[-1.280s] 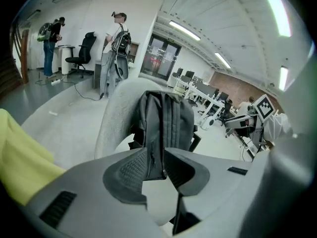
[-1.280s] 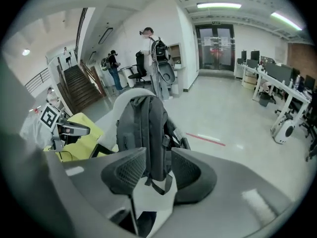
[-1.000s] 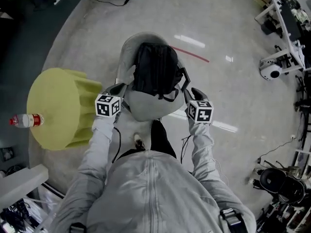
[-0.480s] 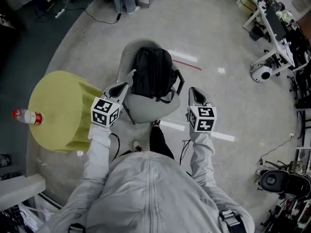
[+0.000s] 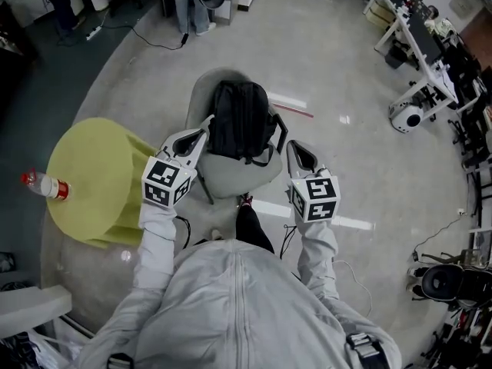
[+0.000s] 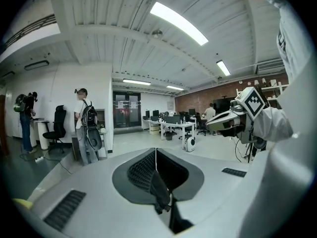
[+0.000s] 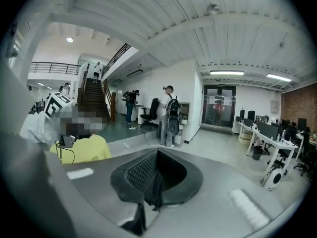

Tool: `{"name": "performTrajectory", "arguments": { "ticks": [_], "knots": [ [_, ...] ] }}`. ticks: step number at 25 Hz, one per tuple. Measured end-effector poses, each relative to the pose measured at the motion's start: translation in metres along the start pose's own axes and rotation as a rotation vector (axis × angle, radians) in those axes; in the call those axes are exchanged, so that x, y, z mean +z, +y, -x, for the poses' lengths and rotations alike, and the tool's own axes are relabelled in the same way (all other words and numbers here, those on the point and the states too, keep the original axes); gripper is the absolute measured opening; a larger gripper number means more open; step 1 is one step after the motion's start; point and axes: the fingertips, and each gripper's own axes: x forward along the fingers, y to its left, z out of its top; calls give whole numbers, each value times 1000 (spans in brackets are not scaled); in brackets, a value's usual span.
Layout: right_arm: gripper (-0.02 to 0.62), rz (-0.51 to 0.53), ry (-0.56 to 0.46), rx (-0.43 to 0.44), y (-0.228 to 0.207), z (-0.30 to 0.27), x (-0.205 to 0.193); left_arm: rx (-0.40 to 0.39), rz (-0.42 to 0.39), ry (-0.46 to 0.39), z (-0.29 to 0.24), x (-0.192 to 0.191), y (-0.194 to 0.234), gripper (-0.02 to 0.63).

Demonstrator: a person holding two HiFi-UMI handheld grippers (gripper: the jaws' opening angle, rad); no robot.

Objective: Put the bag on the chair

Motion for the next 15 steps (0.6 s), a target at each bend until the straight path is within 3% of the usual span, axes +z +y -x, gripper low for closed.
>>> {"name": "performTrajectory", "arguments": {
  "ticks": [6, 15],
  "knots": [
    [9, 38, -38, 32, 23, 10, 20, -29, -60, -51, 12, 27, -19, 11],
    [9, 50, -35, 31, 29, 5, 26, -41, -60, -69, 12, 34, -17, 11]
  ]
}}
